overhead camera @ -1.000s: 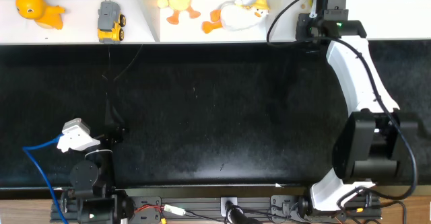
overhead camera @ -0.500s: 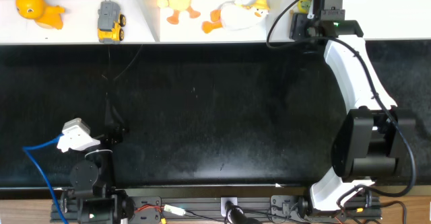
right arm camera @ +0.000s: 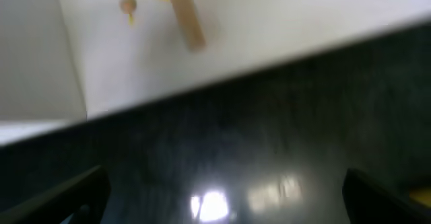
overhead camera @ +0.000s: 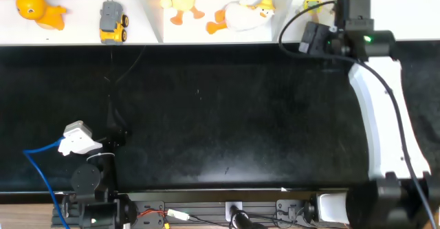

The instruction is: Store Toys

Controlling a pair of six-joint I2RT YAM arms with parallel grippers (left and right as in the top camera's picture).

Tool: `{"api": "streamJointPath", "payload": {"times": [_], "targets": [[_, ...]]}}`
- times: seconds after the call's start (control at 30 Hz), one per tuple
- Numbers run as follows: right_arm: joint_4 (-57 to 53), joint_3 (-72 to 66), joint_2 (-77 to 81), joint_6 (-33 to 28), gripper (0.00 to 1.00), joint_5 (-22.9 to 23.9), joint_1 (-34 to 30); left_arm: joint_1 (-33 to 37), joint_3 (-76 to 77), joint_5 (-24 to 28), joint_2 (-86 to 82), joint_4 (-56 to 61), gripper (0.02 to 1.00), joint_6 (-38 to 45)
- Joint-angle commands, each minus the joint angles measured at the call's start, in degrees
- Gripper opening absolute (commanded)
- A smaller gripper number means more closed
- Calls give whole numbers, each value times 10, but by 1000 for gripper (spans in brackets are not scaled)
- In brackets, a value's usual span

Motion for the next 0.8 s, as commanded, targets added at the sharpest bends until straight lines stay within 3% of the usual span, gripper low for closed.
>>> {"api": "streamJointPath", "payload": {"times": [0.03,0.13,0.27,0.4,0.5,0.63,0.8], "targets": [[-74,9,-46,88,996,2,3,-2,-2,-5,-6,1,998,-10],[-136,9,-77,132,996,4,3,-2,-2,-5,-6,1,998,-10],[-200,8,-139,271,996,40,-14,-2,-2,-5,-6,1,998,-10],[-249,6,-171,410,996,61,-70,-2,-2,-5,-6,1,998,-10],[-255,-11,-178,461,998,67,-115,-2,-2,-5,-6,1,998,-10],[-217,-58,-178,449,1000,58,-184,-2,-2,-5,-6,1,998,-10],[-123,-117,-178,325,998,-9,-286,-2,-2,-5,-6,1,998,-10]]}}
